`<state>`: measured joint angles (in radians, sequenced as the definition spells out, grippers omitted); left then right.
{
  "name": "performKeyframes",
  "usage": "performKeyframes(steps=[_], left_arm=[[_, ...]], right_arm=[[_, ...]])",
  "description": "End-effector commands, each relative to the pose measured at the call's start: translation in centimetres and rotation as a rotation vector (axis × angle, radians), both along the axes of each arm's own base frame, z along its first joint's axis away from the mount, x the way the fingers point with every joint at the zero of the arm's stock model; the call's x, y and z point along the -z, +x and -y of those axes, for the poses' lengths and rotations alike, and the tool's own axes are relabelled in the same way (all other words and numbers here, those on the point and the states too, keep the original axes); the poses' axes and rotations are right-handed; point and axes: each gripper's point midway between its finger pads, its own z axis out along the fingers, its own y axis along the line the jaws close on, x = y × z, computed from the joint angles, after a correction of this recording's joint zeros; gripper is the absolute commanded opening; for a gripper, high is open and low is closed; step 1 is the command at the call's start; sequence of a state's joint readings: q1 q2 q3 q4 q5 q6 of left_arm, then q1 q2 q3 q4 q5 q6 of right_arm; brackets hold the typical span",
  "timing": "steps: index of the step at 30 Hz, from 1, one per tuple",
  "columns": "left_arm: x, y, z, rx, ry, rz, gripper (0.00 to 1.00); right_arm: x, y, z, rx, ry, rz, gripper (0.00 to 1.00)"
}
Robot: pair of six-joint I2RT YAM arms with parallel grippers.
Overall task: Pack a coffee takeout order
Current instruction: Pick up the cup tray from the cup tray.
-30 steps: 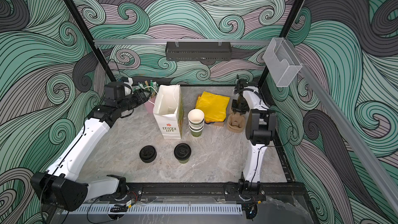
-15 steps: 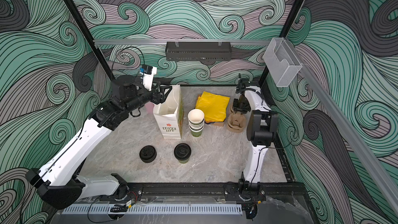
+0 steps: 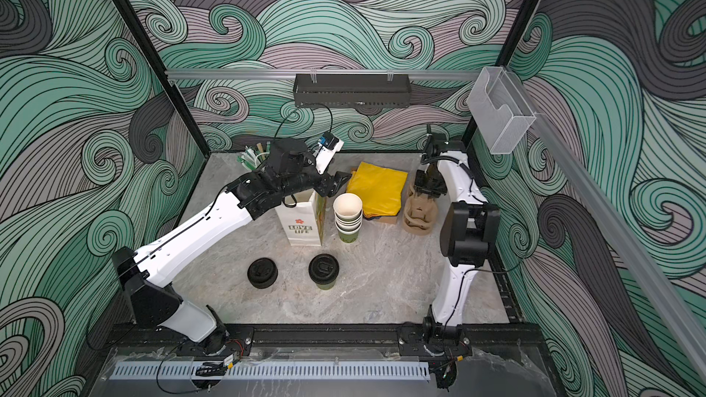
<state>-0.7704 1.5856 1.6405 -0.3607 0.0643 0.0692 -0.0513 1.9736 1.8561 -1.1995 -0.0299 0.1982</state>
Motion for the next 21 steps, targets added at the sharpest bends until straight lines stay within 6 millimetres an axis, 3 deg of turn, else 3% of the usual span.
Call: performKeyframes(steps=[1,5,9,16,21], left_arm=[[-1.9,0.0,2.8,0.080,-0.084,0.024,0.72],[-1.3,1.0,5.0,0.105,-0.091,0.003,0.72],[-2.1,2.0,5.6,0.083,-0.115,0.010,0.72],[-5.5,3.5,3.2,-0.061,-0.179,0.067,0.72],[-9.2,4.0,-1.9,-0.235,-0.212,0.096,0.72]], right_arm=[[-1.9,-0.7,-0.1,0.015,0.019,0.018,0.33],[-3.0,-1.4,-0.1,0.025,0.024,0.036,0.33],[-3.7,-2.3,-0.4,0.030,0.038,0.044,0.32],[-4.3,-3.6,-0.7,0.027,0.051,0.038,0.31],[-5.5,-4.8,-1.9,-0.006,0.058,0.038,0.31]])
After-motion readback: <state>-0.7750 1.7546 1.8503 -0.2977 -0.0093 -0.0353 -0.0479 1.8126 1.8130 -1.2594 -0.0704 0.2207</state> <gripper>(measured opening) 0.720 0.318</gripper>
